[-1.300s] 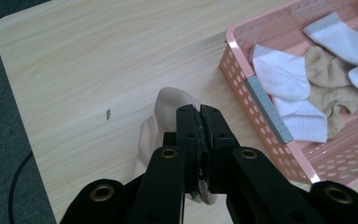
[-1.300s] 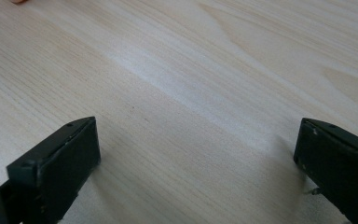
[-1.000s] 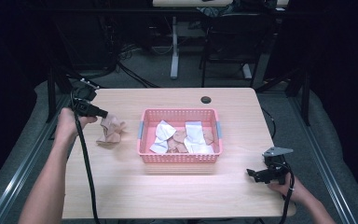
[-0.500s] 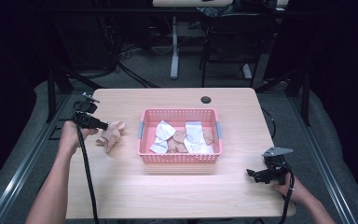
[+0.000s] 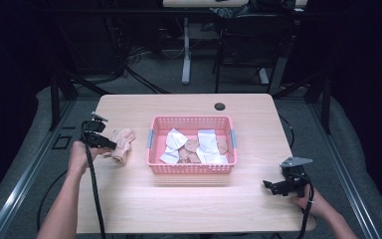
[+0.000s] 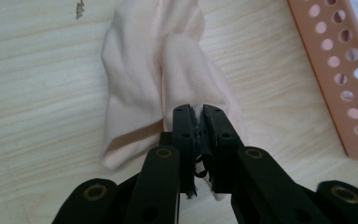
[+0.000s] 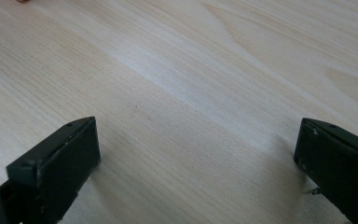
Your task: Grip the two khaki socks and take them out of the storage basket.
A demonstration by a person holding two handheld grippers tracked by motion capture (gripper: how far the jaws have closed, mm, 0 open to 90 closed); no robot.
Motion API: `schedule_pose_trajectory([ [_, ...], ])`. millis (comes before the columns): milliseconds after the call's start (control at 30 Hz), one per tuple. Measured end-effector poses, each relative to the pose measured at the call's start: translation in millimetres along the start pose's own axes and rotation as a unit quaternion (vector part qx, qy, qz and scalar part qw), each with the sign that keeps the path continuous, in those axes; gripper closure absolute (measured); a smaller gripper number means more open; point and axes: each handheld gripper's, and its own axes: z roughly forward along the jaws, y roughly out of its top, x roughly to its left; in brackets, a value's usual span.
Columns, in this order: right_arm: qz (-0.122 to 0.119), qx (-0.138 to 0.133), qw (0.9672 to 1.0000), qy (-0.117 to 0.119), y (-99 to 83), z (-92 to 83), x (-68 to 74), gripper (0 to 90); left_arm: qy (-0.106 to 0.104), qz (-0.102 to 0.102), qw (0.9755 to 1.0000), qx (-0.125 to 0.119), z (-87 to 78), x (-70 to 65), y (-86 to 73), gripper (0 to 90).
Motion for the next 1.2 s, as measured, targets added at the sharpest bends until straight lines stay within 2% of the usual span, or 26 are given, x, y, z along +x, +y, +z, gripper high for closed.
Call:
schedule_pose_trajectory([
  [67,-0.001,0.001,1.0000,-0.001,0.0,-0.1,0.0,0.0,0.005,-0.003,1.0000,0.000,1.5,0.8,-2.3,79.0],
  [100,-0.001,0.001,1.0000,-0.001,0.0,-0.1,0.0,0.0,0.009,-0.007,0.9999,-0.001,1.2,1.1,-3.5,73.4],
  [200,-0.001,0.001,1.0000,-0.001,0.0,-0.2,0.1,0.0,0.022,-0.017,0.9995,-0.012,-4.3,3.1,-8.1,49.3],
  [233,0.000,0.000,1.0000,-0.003,-0.1,-0.2,0.4,0.0,0.024,-0.019,0.9994,-0.017,-7.4,4.0,-9.8,38.7],
  [267,0.000,0.000,1.0000,-0.003,-0.1,-0.2,0.4,0.0,0.026,-0.020,0.9992,-0.022,-10.4,4.3,-11.8,38.7],
  [300,-0.001,0.002,1.0000,-0.002,0.0,-0.3,0.2,0.0,0.029,-0.018,0.9991,-0.026,-13.7,4.6,-13.9,30.5],
  [333,-0.001,0.002,1.0000,-0.002,0.0,-0.3,0.2,0.0,0.030,-0.018,0.9989,-0.031,-17.1,4.6,-16.3,30.5],
  [467,0.000,0.000,1.0000,-0.003,-0.1,-0.2,0.4,0.0,0.044,-0.015,0.9974,-0.056,-29.1,3.1,-28.9,18.3],
  [567,-0.001,0.001,1.0000,-0.002,0.0,-0.2,0.2,0.0,0.050,-0.018,0.9961,-0.070,-33.1,0.0,-43.0,14.9],
  [700,-0.001,0.001,1.0000,-0.002,0.0,-0.2,0.2,0.0,0.060,-0.020,0.9952,-0.075,-32.8,0.0,-62.6,10.5],
  [867,-0.002,0.000,1.0000,-0.002,-0.1,0.1,0.1,0.0,0.070,-0.031,0.9939,-0.079,-31.5,4.1,-85.3,1.2],
  [967,-0.001,0.000,1.0000,-0.003,-0.2,0.0,0.3,0.0,0.070,-0.044,0.9926,-0.089,-30.3,10.0,-95.9,0.1],
  [1133,-0.001,0.000,1.0000,-0.002,-0.1,0.2,0.1,0.0,0.078,-0.052,0.9925,-0.078,-20.0,20.9,-108.8,0.0],
  [1200,-0.002,0.000,1.0000,-0.002,0.0,0.3,0.1,0.0,0.079,-0.047,0.9939,-0.061,-14.4,23.6,-109.9,0.0],
])
